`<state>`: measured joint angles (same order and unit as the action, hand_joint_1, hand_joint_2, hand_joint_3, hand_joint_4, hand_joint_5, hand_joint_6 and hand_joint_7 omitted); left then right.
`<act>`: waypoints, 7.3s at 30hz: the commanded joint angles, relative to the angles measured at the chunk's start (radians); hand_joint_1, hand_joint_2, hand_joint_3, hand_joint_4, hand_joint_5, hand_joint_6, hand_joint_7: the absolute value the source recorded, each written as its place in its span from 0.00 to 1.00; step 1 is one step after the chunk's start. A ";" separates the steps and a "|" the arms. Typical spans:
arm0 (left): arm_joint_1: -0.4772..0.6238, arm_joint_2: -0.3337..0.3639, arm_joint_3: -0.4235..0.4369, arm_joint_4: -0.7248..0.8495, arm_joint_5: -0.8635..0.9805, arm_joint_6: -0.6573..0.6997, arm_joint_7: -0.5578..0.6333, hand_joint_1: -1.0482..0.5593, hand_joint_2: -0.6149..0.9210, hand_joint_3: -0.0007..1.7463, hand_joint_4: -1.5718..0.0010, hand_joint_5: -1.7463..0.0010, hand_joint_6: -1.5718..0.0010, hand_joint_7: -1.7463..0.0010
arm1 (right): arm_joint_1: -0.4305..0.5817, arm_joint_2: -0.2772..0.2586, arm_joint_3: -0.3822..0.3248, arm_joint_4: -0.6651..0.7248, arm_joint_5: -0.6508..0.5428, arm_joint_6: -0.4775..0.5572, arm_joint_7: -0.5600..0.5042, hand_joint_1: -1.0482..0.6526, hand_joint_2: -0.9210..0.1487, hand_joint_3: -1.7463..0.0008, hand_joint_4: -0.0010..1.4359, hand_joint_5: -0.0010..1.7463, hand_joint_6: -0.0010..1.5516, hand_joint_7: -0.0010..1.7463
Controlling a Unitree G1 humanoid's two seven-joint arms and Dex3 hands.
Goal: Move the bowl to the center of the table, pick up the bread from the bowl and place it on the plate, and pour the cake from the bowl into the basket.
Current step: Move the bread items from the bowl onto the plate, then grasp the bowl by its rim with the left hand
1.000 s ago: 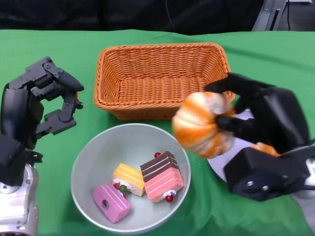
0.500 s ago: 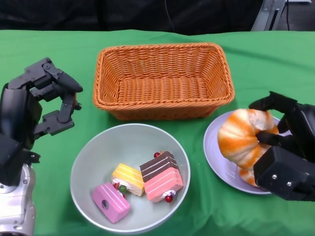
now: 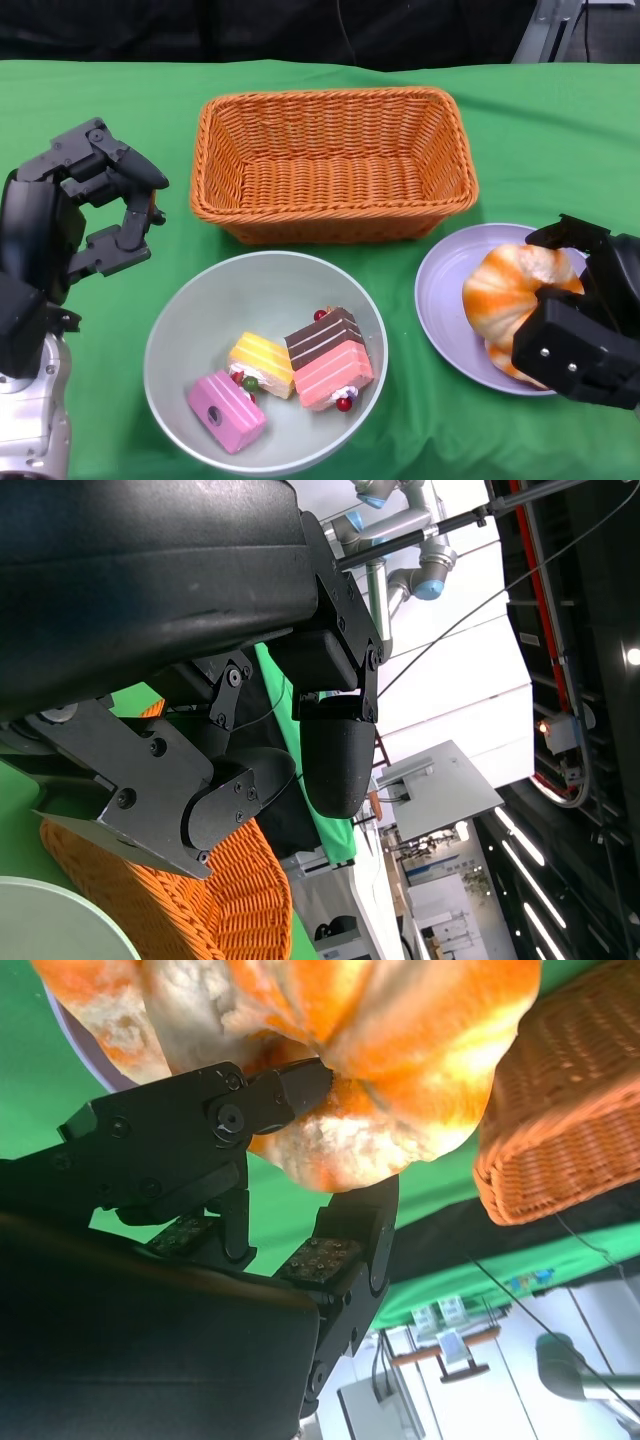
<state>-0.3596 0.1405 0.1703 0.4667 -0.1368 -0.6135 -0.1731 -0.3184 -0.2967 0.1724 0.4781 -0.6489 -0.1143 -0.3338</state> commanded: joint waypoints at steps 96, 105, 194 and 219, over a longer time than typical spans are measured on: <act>0.017 0.038 -0.018 0.040 0.005 -0.047 -0.105 0.63 0.79 0.57 0.49 0.16 0.47 0.34 | 0.404 0.191 -0.199 -0.554 0.723 -0.434 0.348 0.53 0.27 0.60 0.51 0.85 0.47 0.64; 0.074 0.170 -0.007 -0.001 -0.087 -0.172 -0.352 0.42 0.95 0.09 0.70 0.84 0.64 0.98 | 0.379 0.227 -0.219 -0.536 0.718 -0.413 0.347 0.54 0.33 0.52 0.51 0.85 0.48 0.64; -0.282 0.828 -0.995 0.169 1.681 -0.462 1.745 0.31 0.89 0.00 0.46 0.88 0.46 0.99 | 0.369 0.359 -0.259 -0.480 0.639 -0.428 0.244 0.51 0.31 0.53 0.52 0.88 0.48 0.64; -0.318 0.741 -1.046 0.206 1.605 -0.406 1.644 0.33 0.90 0.01 0.44 0.92 0.41 0.99 | 0.394 0.374 -0.239 -0.506 0.624 -0.427 0.234 0.50 0.27 0.58 0.51 0.88 0.47 0.65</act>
<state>-0.6576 0.8781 -0.8675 0.6598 1.4781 -1.0168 1.4750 0.0671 0.0770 -0.0618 -0.0105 -0.0186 -0.5408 -0.0923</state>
